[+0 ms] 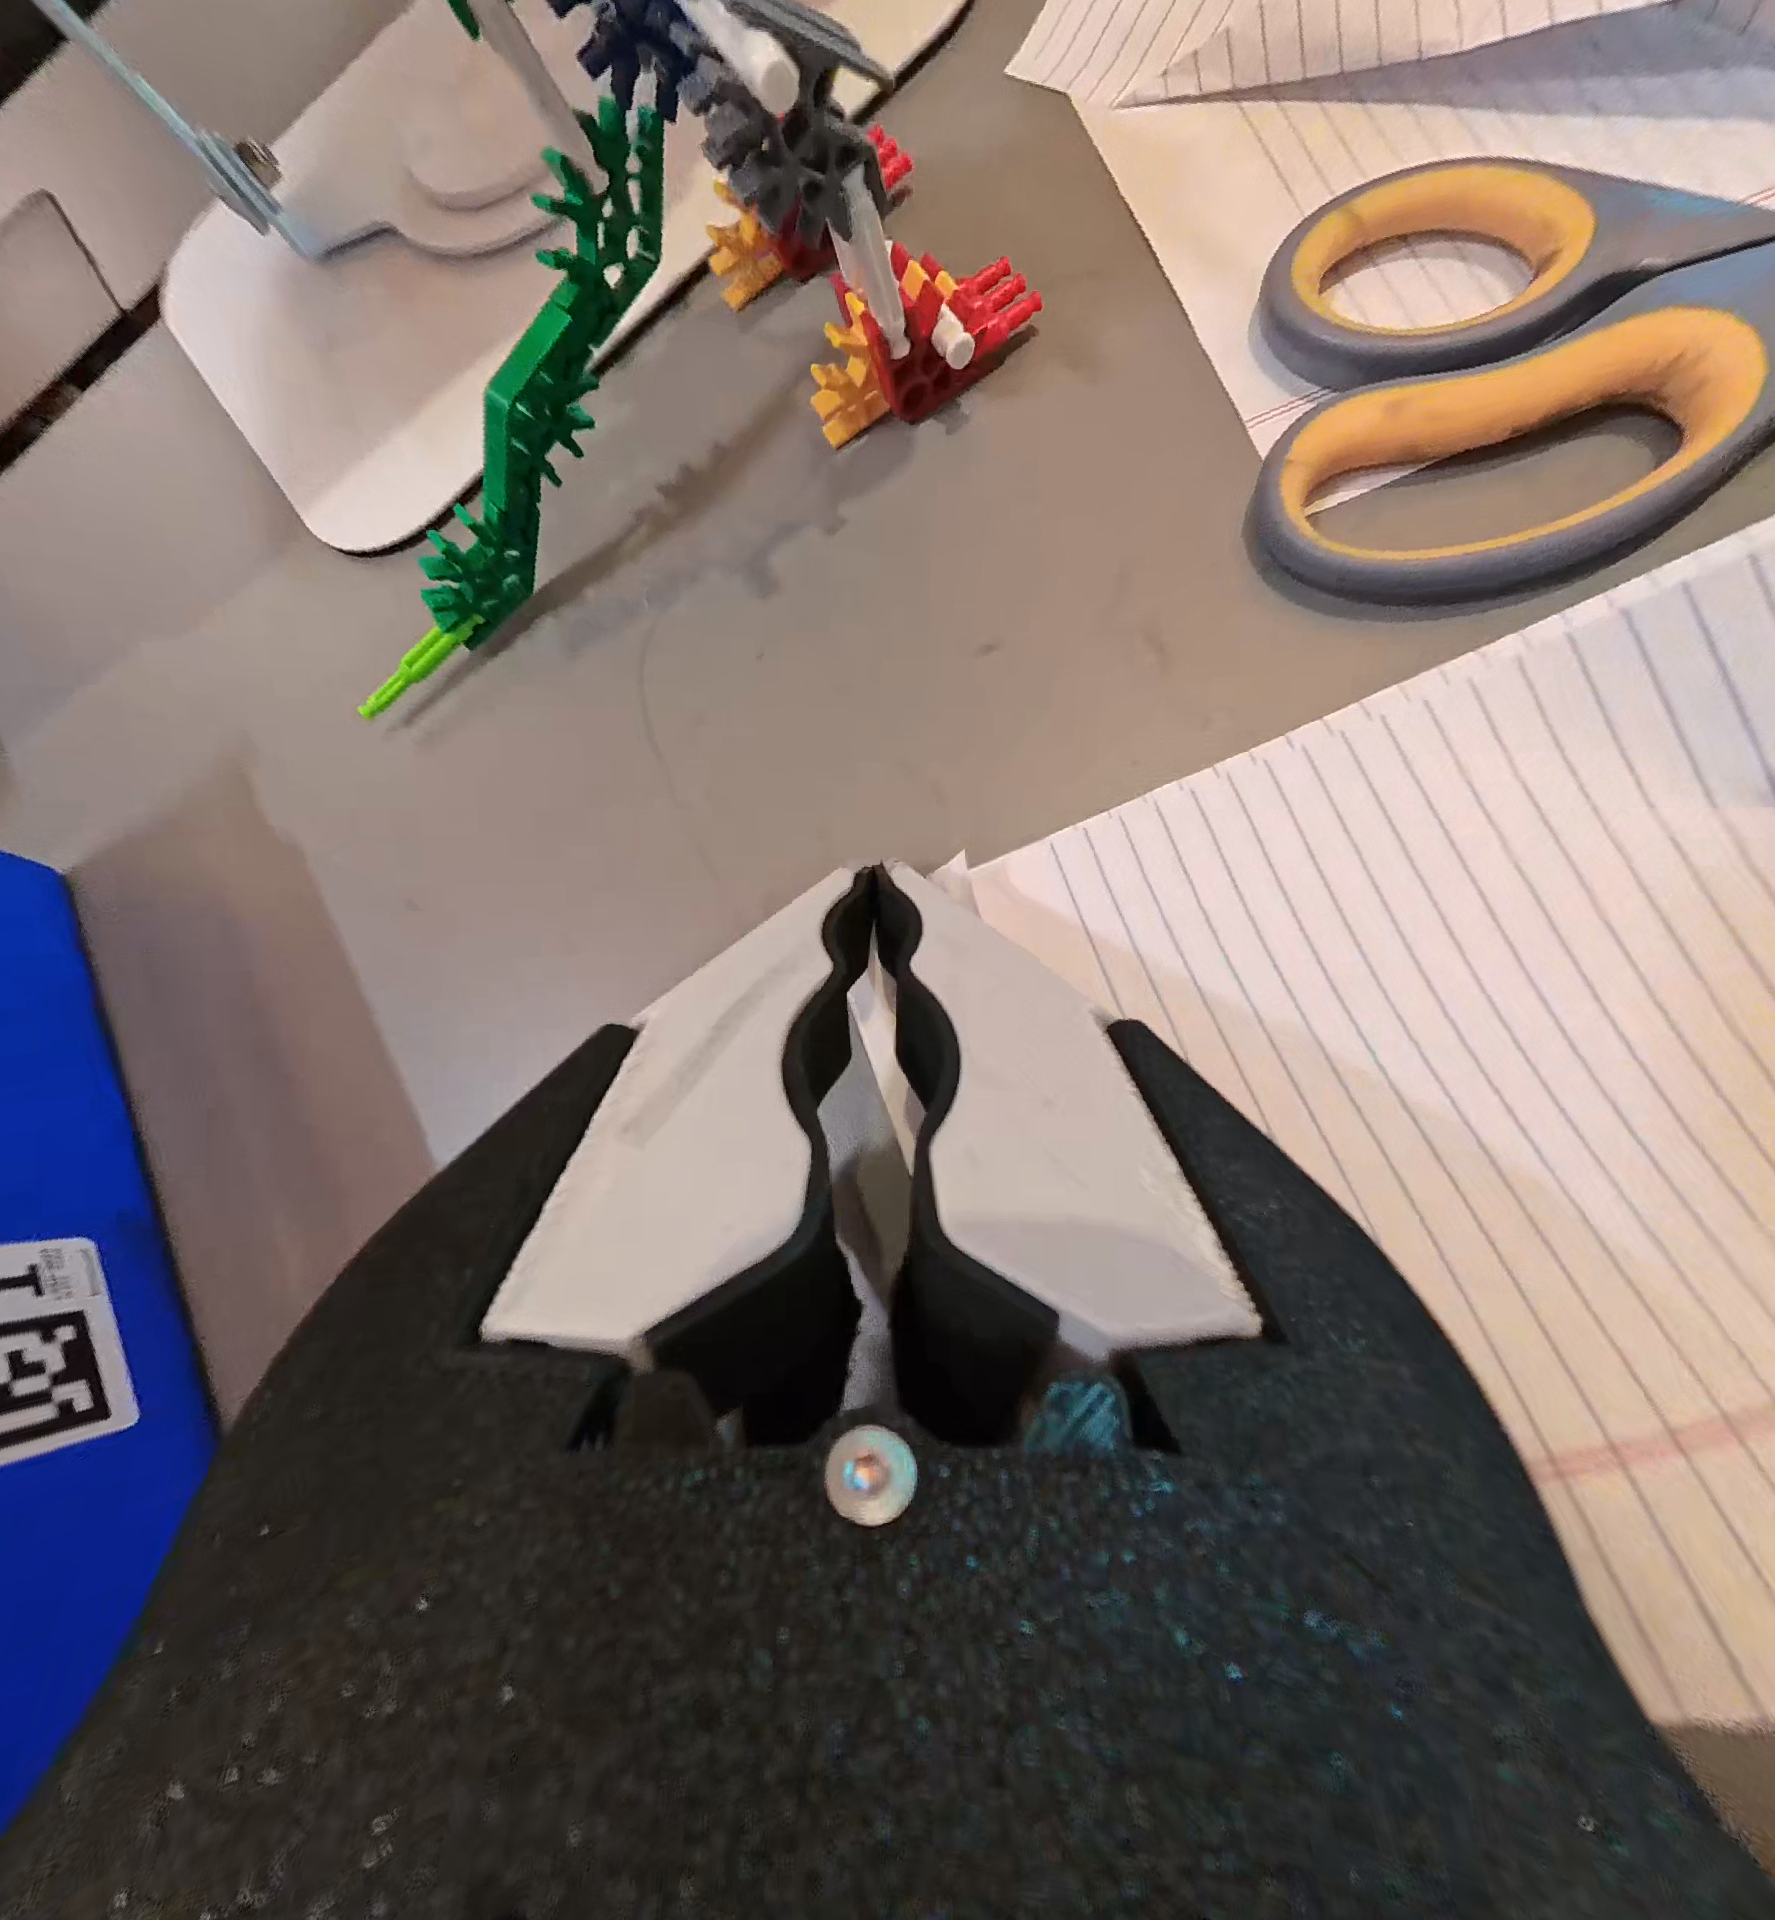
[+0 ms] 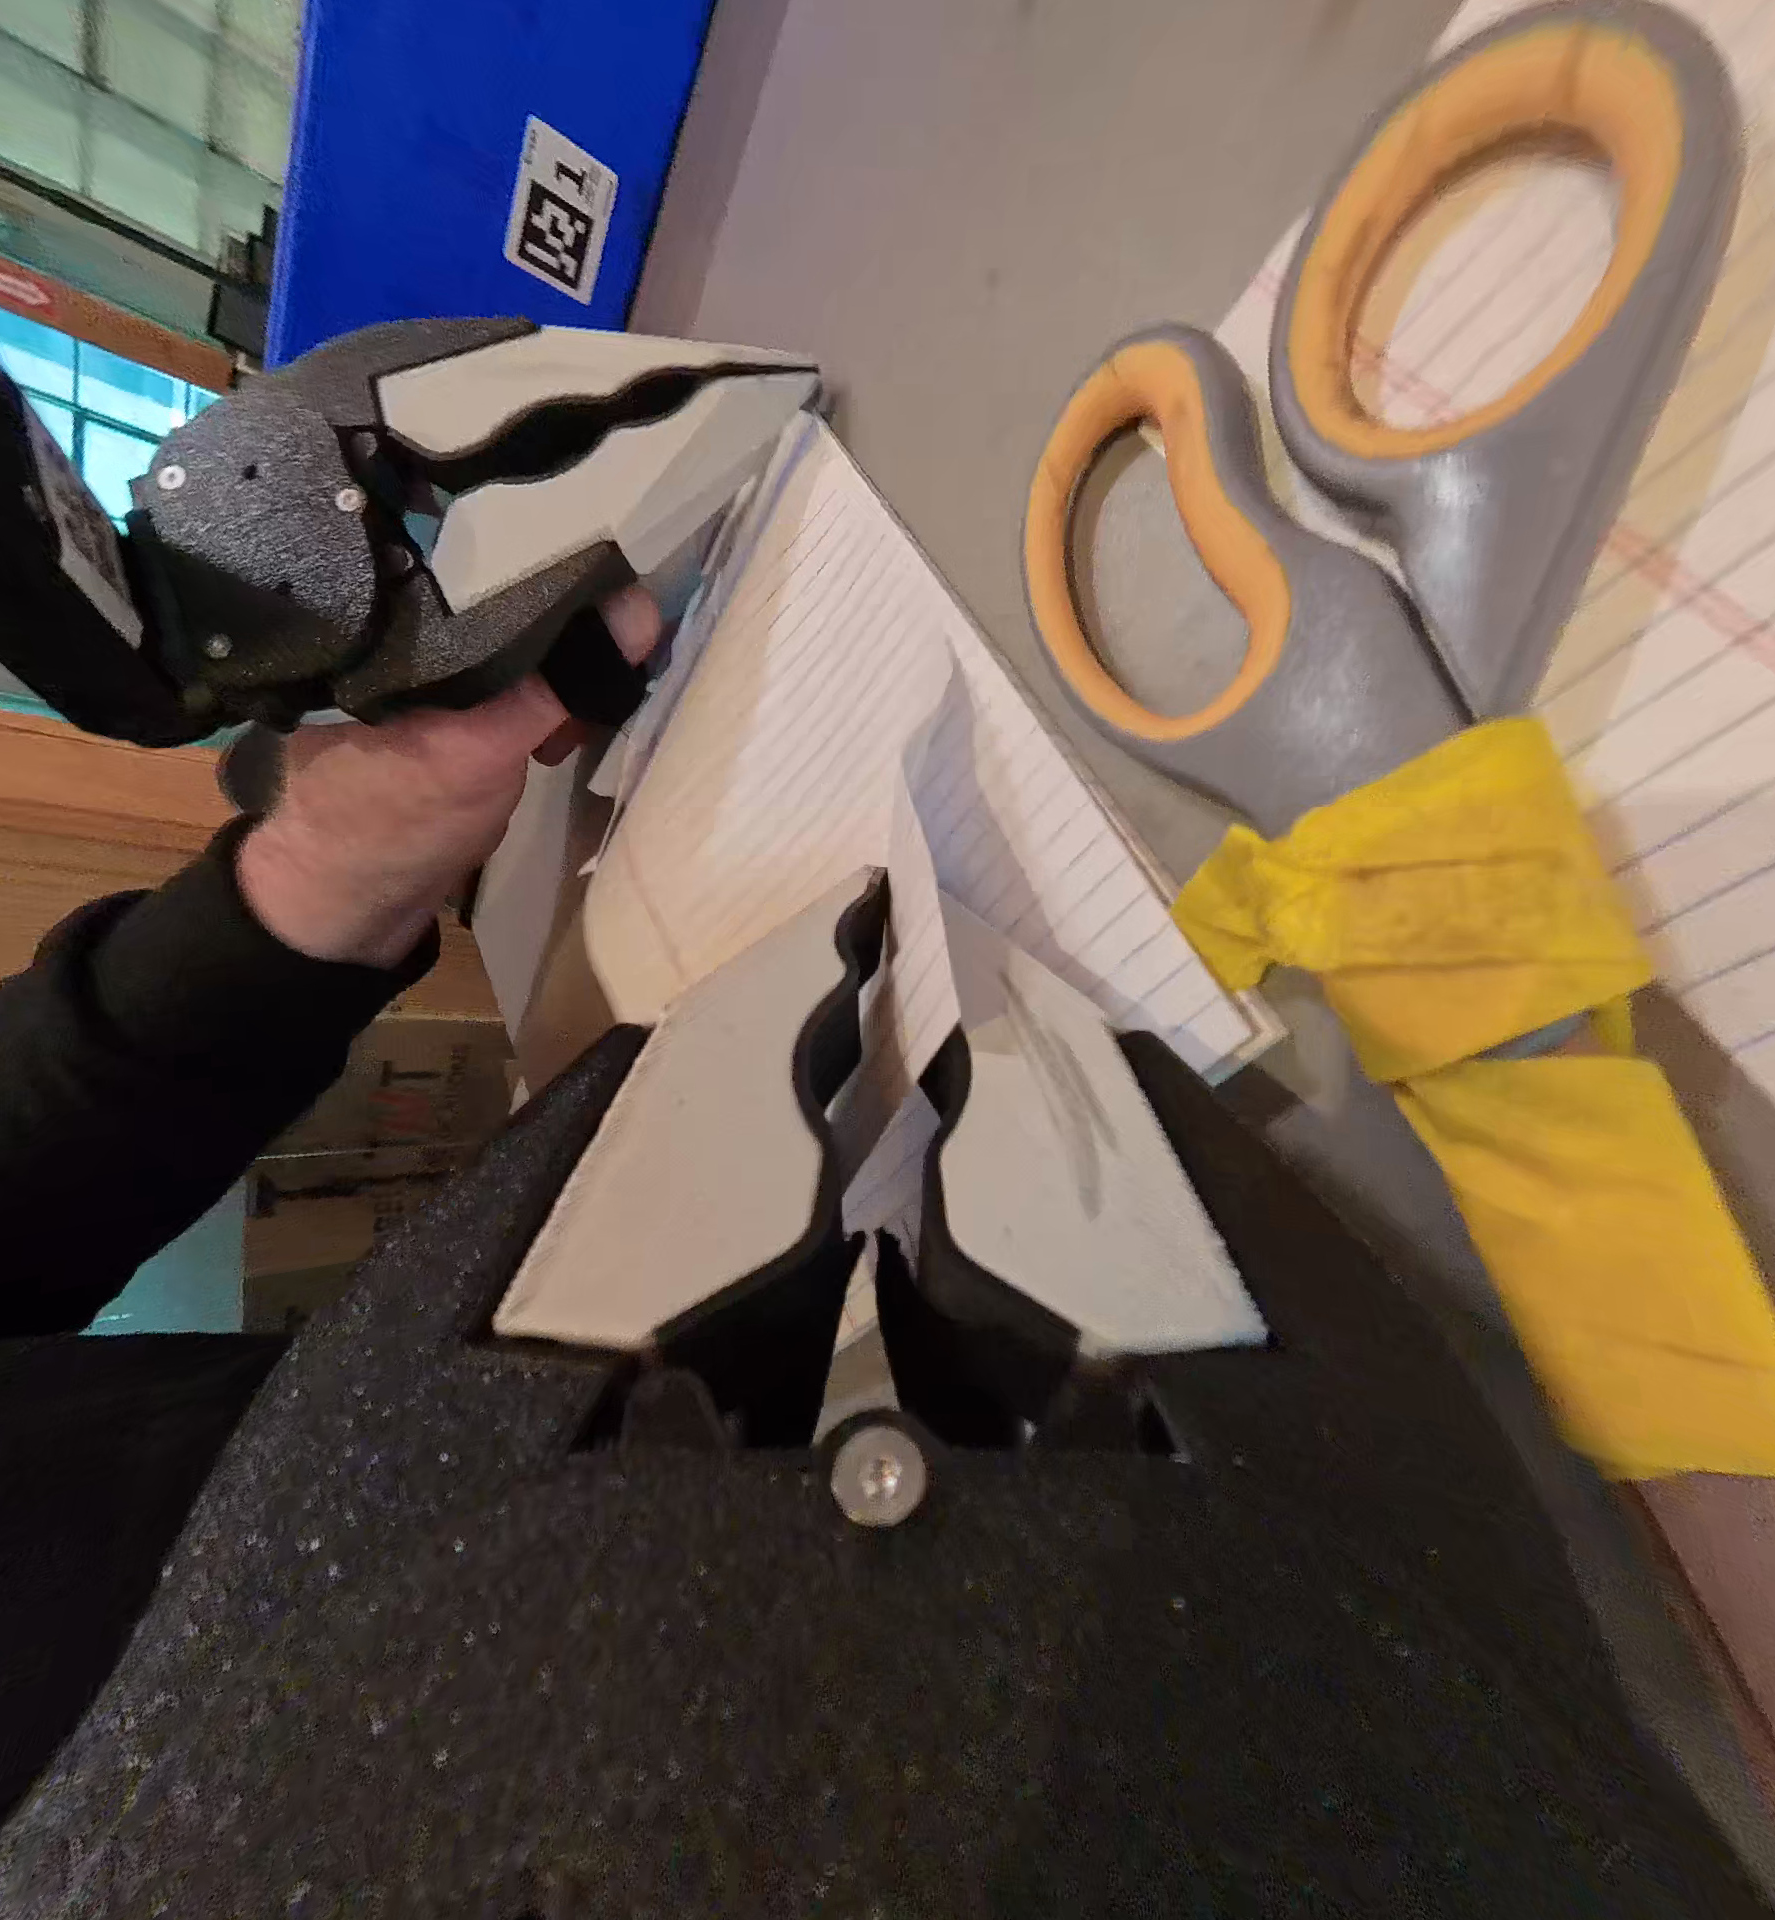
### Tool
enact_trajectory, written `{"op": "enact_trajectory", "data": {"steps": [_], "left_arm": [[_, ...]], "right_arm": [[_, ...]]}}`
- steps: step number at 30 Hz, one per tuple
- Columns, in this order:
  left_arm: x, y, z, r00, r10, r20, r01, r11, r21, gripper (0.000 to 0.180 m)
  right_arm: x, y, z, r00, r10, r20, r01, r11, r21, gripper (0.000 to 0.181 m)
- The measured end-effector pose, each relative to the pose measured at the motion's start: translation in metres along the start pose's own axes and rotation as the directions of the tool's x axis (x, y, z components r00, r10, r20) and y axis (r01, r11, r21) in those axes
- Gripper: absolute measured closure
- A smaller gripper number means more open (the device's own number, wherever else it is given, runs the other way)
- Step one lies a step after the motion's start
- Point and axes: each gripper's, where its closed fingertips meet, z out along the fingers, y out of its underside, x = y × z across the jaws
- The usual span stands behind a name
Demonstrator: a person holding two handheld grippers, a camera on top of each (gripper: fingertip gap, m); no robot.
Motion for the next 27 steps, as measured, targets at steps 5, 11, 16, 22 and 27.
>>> {"op": "enact_trajectory", "data": {"steps": [5, 11, 16, 22, 27], "left_arm": [[-0.002, -0.001, -0.001, 0.994, 0.064, 0.089, -0.064, 0.998, 0.007, 0.18], [-0.005, -0.002, 0.0, 0.985, 0.091, 0.147, -0.092, 0.996, 0.005, 0.18], [-0.007, 0.002, 0.0, 0.989, 0.006, 0.145, 0.0, 0.999, -0.042, 0.18], [0.024, 0.0, -0.034, 0.972, -0.146, -0.185, 0.147, 0.989, -0.007, 0.18], [0.043, -0.019, -0.049, 0.929, 0.107, -0.354, -0.088, 0.994, 0.071, 0.175]], "right_arm": [[-0.004, 0.012, 0.002, 1.0, 0.009, -0.013, -0.009, 1.0, -0.005, 0.181], [-0.011, 0.022, 0.002, 0.997, -0.053, -0.048, 0.054, 0.999, 0.005, 0.181], [-0.006, 0.018, -0.001, 0.984, -0.149, -0.098, 0.149, 0.989, -0.009, 0.181], [0.011, 0.01, -0.019, 0.969, -0.232, -0.084, 0.227, 0.972, -0.061, 0.181], [0.011, 0.017, -0.025, 0.972, -0.232, -0.034, 0.226, 0.967, -0.116, 0.181]]}}
